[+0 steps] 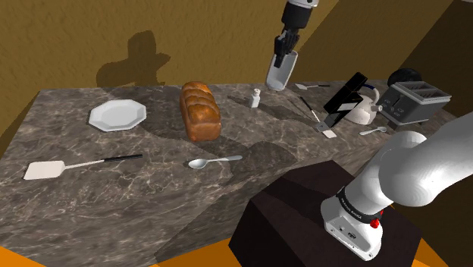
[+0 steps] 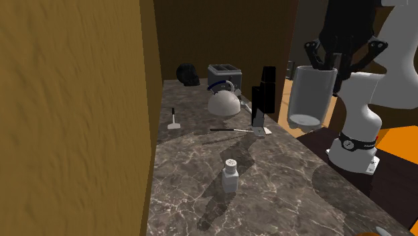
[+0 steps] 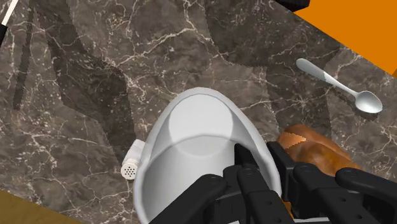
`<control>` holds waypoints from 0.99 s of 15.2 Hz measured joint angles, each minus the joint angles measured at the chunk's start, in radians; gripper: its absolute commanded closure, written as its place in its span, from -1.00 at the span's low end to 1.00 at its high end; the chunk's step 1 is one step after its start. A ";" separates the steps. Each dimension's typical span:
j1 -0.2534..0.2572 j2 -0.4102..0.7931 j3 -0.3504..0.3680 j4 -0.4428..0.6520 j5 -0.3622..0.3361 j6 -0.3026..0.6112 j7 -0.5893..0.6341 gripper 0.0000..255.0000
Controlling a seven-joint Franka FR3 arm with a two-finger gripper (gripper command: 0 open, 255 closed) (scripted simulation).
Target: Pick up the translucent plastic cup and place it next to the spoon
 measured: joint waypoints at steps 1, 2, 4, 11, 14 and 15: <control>0.008 0.003 0.014 0.006 0.005 -0.002 0.021 1.00; 0.013 0.003 0.024 -0.002 0.008 0.006 0.035 1.00; 0.016 -0.003 0.029 -0.028 0.009 0.026 0.043 1.00; 0.017 -0.006 0.031 -0.124 0.009 0.117 0.046 1.00; 0.017 -0.004 0.031 -0.165 0.010 0.162 0.046 1.00; 0.017 -0.004 0.031 -0.177 0.010 0.173 0.045 1.00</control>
